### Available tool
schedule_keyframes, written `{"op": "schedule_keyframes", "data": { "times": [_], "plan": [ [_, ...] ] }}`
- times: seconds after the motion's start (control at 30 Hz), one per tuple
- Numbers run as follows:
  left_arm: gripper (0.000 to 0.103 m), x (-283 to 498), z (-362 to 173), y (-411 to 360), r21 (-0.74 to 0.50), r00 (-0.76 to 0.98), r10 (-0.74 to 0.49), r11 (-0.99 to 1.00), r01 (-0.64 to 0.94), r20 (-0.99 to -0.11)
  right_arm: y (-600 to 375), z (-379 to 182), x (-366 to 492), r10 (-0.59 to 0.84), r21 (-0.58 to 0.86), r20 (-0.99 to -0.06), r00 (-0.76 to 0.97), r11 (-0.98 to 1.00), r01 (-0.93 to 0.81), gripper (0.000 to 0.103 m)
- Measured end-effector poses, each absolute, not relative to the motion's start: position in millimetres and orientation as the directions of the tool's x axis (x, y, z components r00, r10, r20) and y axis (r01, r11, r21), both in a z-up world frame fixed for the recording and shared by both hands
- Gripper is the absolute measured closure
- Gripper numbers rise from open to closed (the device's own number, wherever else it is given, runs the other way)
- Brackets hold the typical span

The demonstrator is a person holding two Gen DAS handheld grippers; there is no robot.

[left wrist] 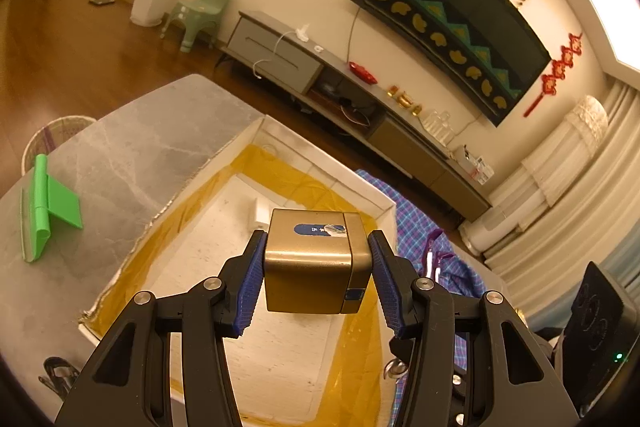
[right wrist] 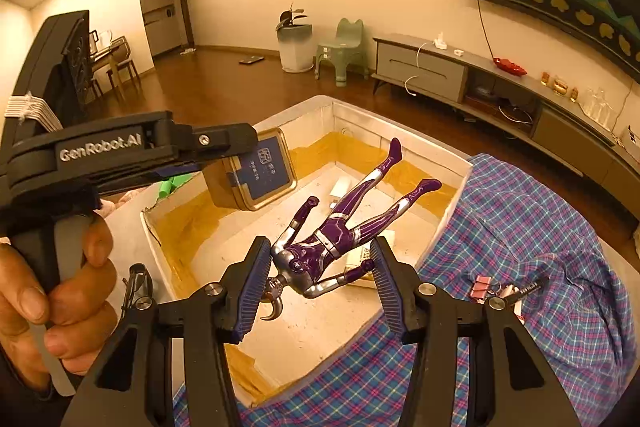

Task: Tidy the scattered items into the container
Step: 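Carry the gold device in the left gripper and the figure in the right gripper to the box, then open the right gripper dropping the figure into the box while the left gripper lowers the gold device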

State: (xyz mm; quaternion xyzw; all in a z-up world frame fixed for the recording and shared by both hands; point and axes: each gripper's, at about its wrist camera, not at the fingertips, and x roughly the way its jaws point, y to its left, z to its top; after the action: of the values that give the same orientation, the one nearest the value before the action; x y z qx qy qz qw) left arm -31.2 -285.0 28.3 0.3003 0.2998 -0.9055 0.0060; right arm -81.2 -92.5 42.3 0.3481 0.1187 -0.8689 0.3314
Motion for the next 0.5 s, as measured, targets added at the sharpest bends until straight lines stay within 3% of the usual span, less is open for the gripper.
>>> {"op": "schedule_keyframes", "data": {
  "times": [0.5],
  "plan": [
    [0.05,-39.0,20.6,-291.0,-0.435,-0.781,0.076,-0.862,0.262,-0.62,-114.0,32.6,-112.5,-0.447,-0.007,-0.743,-0.498,-0.738,0.674,0.05]
  ]
}}
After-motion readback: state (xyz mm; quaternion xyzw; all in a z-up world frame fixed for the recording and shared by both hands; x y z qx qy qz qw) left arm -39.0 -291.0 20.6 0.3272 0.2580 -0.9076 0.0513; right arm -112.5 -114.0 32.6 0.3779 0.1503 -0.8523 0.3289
